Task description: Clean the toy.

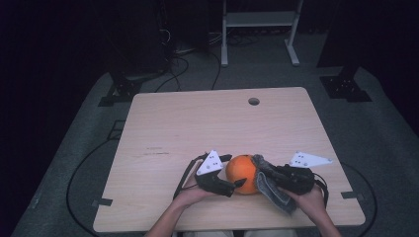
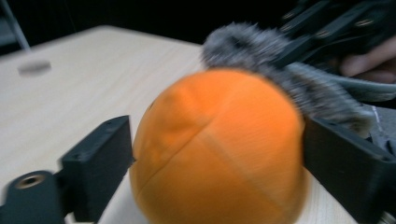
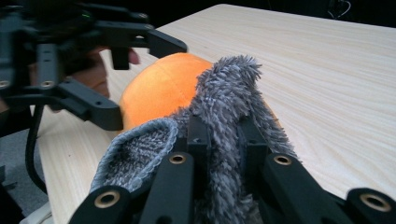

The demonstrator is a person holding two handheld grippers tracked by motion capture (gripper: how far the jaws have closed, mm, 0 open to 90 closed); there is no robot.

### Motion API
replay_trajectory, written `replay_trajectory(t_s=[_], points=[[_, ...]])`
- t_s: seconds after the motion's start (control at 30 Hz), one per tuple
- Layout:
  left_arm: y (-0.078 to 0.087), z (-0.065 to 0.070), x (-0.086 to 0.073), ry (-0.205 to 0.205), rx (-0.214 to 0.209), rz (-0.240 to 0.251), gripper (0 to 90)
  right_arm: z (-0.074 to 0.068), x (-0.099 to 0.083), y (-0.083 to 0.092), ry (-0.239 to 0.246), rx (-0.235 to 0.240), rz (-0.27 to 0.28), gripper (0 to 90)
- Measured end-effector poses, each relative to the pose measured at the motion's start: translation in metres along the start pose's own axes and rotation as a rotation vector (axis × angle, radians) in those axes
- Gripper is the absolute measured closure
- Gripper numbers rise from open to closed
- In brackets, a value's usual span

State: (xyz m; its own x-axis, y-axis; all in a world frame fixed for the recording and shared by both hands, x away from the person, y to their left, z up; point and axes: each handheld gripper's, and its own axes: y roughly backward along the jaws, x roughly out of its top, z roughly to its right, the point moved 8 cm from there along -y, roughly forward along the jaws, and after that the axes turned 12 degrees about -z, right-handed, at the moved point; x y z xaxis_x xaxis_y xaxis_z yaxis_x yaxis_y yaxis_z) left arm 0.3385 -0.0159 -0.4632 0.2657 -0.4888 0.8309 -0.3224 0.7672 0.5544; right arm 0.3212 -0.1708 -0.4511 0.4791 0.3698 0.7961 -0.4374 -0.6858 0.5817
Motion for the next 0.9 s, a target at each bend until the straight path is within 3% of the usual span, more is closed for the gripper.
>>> replay_trajectory(t_s=[0.03,0.07,0.13,0.17,0.2,0.3,0.43,0.53,0.57,0.63,0.67,0.73,0.77,0.8,0.83,0.9], points=[[0.0,0.0,0.0,0.0,0.0,0.0,7.9,0.0,0.0,0.0,0.0,0.0,0.0,78.3],[-0.005,0.001,-0.003,0.011,-0.026,-0.019,7.9,0.0,-0.001,0.0,0.003,0.002,-0.001,78.3],[-0.012,0.006,-0.007,-0.002,-0.037,-0.03,8.2,0.001,-0.004,0.0,0.001,0.004,-0.008,78.3],[-0.012,0.007,-0.006,-0.011,-0.021,-0.021,8.2,0.003,-0.006,0.0,0.003,-0.002,-0.012,78.3],[-0.01,0.008,-0.004,-0.028,0.009,-0.011,19.4,0.005,-0.007,0.001,-0.006,-0.007,-0.013,78.3],[-0.005,0.012,0.003,-0.045,0.032,0.005,33.1,0.008,-0.005,0.007,-0.01,-0.02,0.004,78.2],[0.008,0.011,0.008,-0.067,0.067,-0.029,34.8,-0.003,0.008,0.018,-0.005,-0.001,0.057,78.2],[0.014,0.009,0.009,-0.062,0.065,-0.039,34.8,-0.013,0.014,0.017,0.022,0.008,0.067,78.2],[0.018,0.009,0.011,-0.038,0.033,-0.031,34.7,-0.016,0.015,0.01,0.029,0.005,0.053,78.3],[0.018,0.01,0.01,-0.044,0.031,-0.048,34.1,-0.015,0.013,0.007,0.023,0.001,0.05,78.2],[0.014,0.012,0.006,-0.041,0.019,-0.061,29.2,-0.01,0.004,-0.003,0.009,-0.016,0.008,78.3],[0.013,0.014,0.005,-0.041,-0.004,-0.063,21.1,-0.007,-0.005,-0.011,-0.002,-0.021,-0.013,78.3],[0.016,0.012,0.007,-0.042,-0.017,-0.029,18.3,-0.004,-0.007,-0.012,-0.007,-0.024,-0.014,78.3],[0.016,0.012,0.007,-0.042,-0.017,-0.029,14.7,-0.002,-0.007,-0.011,-0.021,-0.032,-0.012,78.3],[0.018,0.006,0.008,-0.03,-0.011,0.005,10.9,0.0,-0.007,-0.01,-0.027,-0.035,-0.011,78.3],[0.014,-0.001,0.003,-0.009,0.002,-0.023,7.0,0.002,-0.008,-0.01,-0.034,-0.03,-0.012,78.3]])
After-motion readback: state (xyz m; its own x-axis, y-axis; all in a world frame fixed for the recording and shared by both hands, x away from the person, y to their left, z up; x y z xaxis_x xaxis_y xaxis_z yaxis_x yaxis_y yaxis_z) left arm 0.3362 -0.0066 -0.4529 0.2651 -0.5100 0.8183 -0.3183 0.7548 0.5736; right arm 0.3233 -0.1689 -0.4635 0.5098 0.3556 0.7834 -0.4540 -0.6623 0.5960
